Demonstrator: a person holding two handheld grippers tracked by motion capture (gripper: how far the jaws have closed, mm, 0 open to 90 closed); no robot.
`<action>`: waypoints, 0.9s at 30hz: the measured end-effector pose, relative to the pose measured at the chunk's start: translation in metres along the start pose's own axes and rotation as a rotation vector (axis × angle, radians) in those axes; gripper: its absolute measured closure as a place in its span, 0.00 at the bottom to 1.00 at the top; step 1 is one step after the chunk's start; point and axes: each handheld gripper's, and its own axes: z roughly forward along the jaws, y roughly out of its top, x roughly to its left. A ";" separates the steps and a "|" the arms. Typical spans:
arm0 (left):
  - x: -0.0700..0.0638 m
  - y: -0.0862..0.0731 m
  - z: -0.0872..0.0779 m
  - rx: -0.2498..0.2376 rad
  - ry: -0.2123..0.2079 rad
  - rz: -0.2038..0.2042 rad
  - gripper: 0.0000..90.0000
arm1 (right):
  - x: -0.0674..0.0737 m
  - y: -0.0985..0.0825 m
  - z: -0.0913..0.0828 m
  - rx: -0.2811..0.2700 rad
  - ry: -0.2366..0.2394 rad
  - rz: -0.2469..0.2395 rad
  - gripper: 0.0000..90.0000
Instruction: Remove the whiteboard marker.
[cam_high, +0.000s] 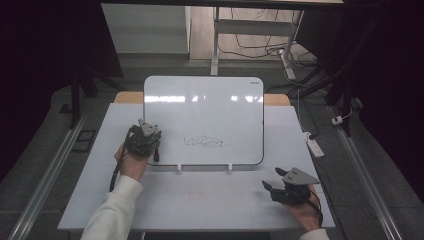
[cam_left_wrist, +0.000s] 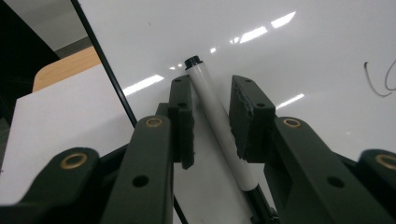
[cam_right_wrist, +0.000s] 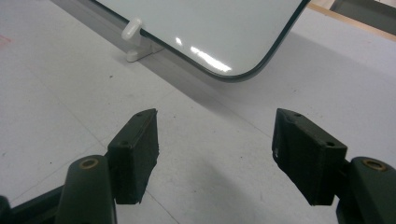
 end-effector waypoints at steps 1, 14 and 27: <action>0.000 0.000 0.001 -0.001 -0.002 -0.006 0.78 | 0.000 0.000 0.000 0.000 0.000 0.000 0.35; -0.013 0.003 0.005 -0.034 -0.010 -0.010 0.91 | 0.002 0.002 -0.001 -0.006 -0.014 -0.010 0.36; -0.011 0.002 -0.027 -0.104 -0.089 0.045 0.91 | 0.004 0.007 -0.008 -0.066 -0.006 0.006 0.37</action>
